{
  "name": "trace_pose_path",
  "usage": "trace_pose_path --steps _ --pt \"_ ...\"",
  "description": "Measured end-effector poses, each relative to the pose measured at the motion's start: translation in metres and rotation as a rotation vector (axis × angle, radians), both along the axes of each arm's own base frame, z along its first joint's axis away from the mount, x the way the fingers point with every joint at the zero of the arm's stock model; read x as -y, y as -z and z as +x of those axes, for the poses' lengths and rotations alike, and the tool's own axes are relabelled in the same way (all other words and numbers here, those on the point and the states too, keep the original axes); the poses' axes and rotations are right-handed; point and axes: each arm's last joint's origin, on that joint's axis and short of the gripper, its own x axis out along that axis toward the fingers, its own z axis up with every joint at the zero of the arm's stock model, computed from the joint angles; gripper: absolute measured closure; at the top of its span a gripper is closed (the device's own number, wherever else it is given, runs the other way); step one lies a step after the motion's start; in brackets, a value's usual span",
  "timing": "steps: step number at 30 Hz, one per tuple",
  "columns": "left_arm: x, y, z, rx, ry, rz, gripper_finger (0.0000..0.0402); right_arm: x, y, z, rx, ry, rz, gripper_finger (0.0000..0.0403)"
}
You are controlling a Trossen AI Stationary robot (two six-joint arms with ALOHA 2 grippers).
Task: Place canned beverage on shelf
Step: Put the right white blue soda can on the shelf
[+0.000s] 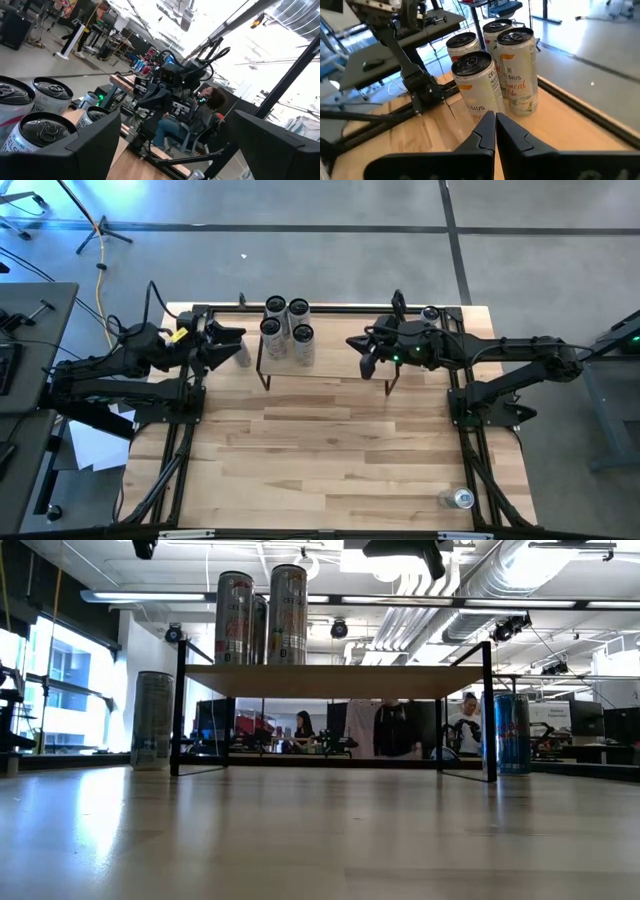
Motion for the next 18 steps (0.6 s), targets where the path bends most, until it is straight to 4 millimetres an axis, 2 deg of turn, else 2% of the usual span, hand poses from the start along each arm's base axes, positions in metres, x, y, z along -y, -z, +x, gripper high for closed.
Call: trace_pose_path --steps 3,5,10,15,18 --pt "0.000 0.001 0.000 -0.016 -0.002 0.009 0.0051 0.000 0.000 0.000 0.029 0.036 0.074 0.0385" --pt "0.000 0.003 0.000 -0.037 0.000 0.008 0.0051 0.002 0.000 0.000 0.035 0.047 0.091 0.0357" --pt "0.001 0.010 0.001 -0.113 0.041 0.012 0.0051 0.005 -0.005 -0.002 0.036 0.081 0.134 0.0245" --pt "0.003 0.013 0.002 -0.136 0.111 0.017 0.0051 0.012 -0.023 -0.003 -0.004 0.100 0.106 0.0125" --pt "0.003 0.012 0.002 -0.131 0.115 0.018 0.0051 0.017 -0.039 -0.007 -0.024 0.102 0.045 0.0076"
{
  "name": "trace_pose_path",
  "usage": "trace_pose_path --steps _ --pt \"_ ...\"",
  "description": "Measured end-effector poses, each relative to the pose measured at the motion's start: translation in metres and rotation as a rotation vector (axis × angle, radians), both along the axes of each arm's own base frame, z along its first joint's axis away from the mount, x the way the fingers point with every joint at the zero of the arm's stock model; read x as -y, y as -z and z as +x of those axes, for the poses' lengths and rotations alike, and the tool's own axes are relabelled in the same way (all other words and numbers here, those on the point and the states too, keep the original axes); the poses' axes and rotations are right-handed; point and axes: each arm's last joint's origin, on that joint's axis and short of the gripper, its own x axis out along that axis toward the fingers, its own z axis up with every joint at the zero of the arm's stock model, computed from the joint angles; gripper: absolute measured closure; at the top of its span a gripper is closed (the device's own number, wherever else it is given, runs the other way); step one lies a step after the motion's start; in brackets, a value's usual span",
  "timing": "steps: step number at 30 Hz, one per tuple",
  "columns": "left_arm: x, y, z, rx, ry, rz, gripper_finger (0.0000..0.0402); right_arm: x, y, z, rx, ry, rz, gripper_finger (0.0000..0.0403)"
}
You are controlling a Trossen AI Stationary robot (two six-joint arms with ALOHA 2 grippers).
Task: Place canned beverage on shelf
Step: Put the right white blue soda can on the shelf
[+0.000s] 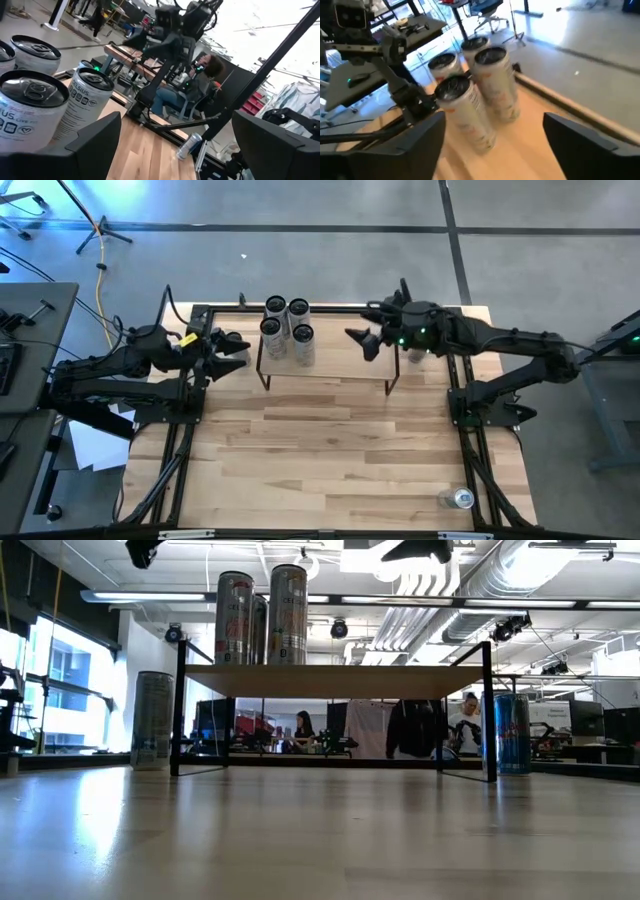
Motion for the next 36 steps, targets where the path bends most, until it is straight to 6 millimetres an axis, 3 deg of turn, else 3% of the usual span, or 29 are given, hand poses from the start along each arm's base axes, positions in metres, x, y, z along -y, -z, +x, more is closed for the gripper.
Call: trace_pose_path --steps 6,12,15,21,36 --pt "0.000 0.000 0.000 0.001 0.000 0.000 0.0051 0.017 -0.007 -0.014 -0.091 0.245 -0.023 0.0046" --pt "0.000 0.000 0.000 0.002 0.000 -0.012 0.0051 0.045 0.019 -0.046 -0.264 0.637 0.215 0.0045" --pt "0.000 0.000 0.000 0.003 0.001 -0.024 0.0051 0.061 0.030 -0.065 -0.371 0.767 0.338 0.0045" --pt "0.000 0.000 0.000 0.003 0.000 -0.025 0.0051 0.089 0.036 -0.089 -0.453 0.937 0.401 0.0045" --pt "0.000 0.000 0.000 0.002 0.001 -0.027 0.0051 0.144 0.075 -0.083 -0.617 1.105 0.521 0.0045"
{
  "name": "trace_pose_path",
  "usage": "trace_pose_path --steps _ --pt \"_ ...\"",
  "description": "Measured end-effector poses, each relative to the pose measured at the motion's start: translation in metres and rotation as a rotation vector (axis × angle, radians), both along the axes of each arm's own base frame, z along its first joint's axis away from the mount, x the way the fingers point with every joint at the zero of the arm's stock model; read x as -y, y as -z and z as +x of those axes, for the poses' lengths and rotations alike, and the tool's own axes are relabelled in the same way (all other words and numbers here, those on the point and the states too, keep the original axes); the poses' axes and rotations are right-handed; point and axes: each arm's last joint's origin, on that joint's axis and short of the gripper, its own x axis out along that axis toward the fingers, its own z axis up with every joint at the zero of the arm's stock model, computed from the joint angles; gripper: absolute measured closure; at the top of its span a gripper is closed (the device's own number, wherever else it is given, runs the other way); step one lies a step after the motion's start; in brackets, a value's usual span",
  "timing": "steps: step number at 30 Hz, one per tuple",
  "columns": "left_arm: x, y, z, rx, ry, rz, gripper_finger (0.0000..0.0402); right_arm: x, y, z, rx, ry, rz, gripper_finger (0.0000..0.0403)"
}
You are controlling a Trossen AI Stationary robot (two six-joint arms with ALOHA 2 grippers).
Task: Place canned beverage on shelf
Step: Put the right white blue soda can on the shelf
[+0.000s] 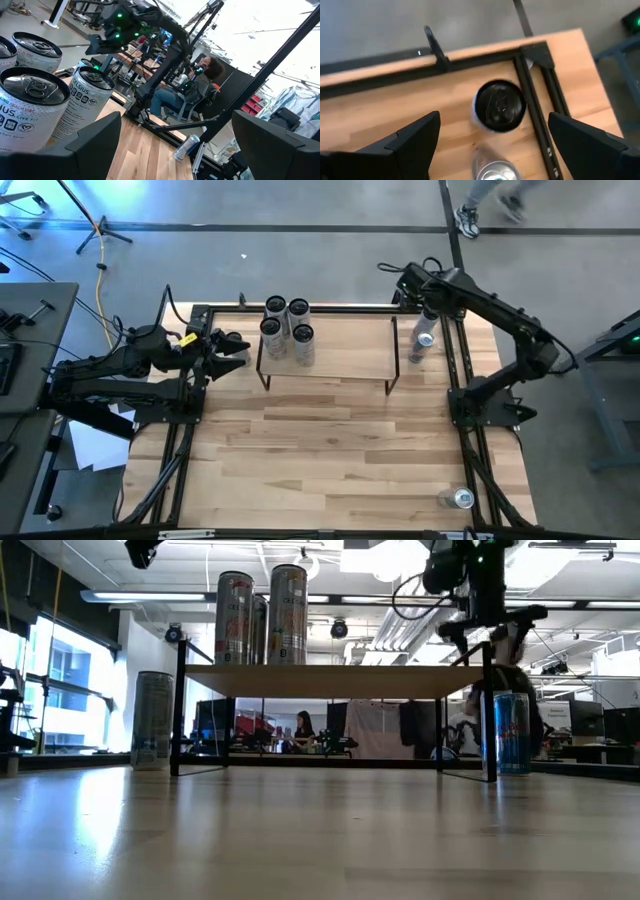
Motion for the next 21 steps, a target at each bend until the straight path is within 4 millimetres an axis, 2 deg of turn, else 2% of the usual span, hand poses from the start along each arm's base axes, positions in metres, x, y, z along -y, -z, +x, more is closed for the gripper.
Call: trace_pose_path --steps 5,14,21 --pt "0.000 0.000 0.000 0.000 0.000 0.000 0.0051 0.015 0.012 -0.003 -0.025 0.000 0.096 0.0045" --pt "0.000 0.001 0.000 -0.007 0.000 0.001 0.0051 0.030 0.013 -0.021 -0.003 0.017 0.152 0.0045" --pt "0.000 0.001 0.000 -0.007 0.000 0.001 0.0051 0.038 0.014 -0.027 0.026 0.051 0.146 0.0045"
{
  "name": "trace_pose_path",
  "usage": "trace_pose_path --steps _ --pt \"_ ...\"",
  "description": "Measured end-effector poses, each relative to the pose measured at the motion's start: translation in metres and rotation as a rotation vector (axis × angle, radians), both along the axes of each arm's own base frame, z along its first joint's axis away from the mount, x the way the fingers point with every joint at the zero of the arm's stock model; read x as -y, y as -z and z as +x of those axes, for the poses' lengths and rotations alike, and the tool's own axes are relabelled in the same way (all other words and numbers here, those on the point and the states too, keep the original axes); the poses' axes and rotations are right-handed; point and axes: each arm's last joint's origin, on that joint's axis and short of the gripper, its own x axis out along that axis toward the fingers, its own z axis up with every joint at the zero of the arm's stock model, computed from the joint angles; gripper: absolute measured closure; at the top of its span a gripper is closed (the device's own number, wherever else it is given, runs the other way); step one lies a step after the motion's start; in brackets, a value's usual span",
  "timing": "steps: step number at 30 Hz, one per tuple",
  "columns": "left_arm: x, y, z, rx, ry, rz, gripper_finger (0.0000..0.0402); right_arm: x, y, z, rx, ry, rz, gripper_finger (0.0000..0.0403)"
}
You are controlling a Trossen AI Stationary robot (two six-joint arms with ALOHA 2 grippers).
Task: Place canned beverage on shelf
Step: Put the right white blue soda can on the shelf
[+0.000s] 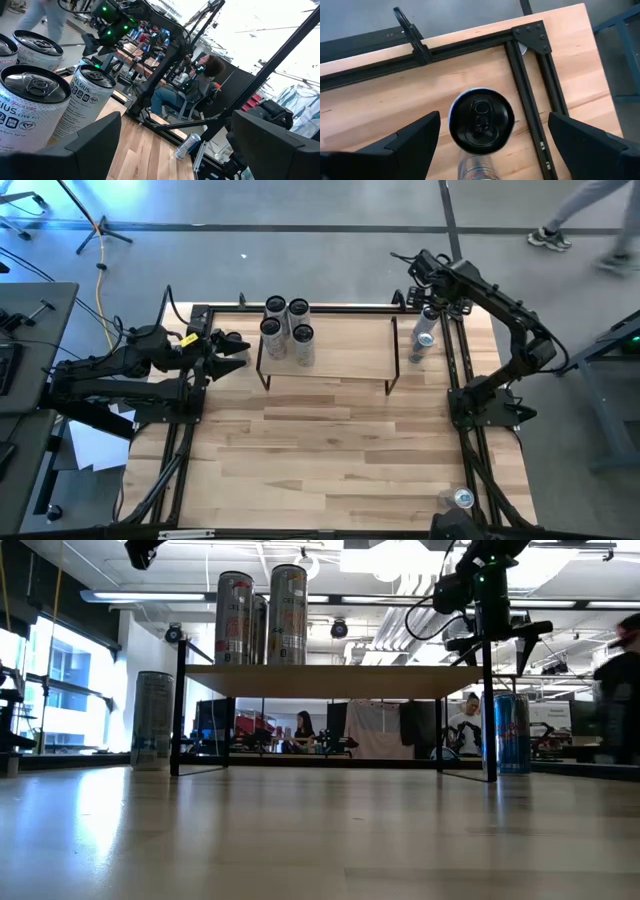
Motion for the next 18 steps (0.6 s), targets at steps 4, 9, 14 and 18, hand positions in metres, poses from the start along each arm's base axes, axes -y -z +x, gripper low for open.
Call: trace_pose_path --steps 4,9,14,18 --pt "0.000 0.000 0.000 0.000 0.000 0.000 0.0051 0.005 0.014 -0.006 0.049 0.008 0.054 0.0045" --pt "0.000 0.000 0.000 0.000 0.000 0.000 0.0051 0.010 0.028 -0.012 0.085 0.035 0.082 0.0045" --pt "0.000 0.000 0.000 0.000 0.000 0.000 0.0051 0.015 0.027 -0.011 0.115 0.017 0.042 0.0045" --pt "0.000 0.000 0.000 0.000 0.000 0.000 0.0051 0.018 0.031 -0.009 0.113 0.016 0.061 0.0045"
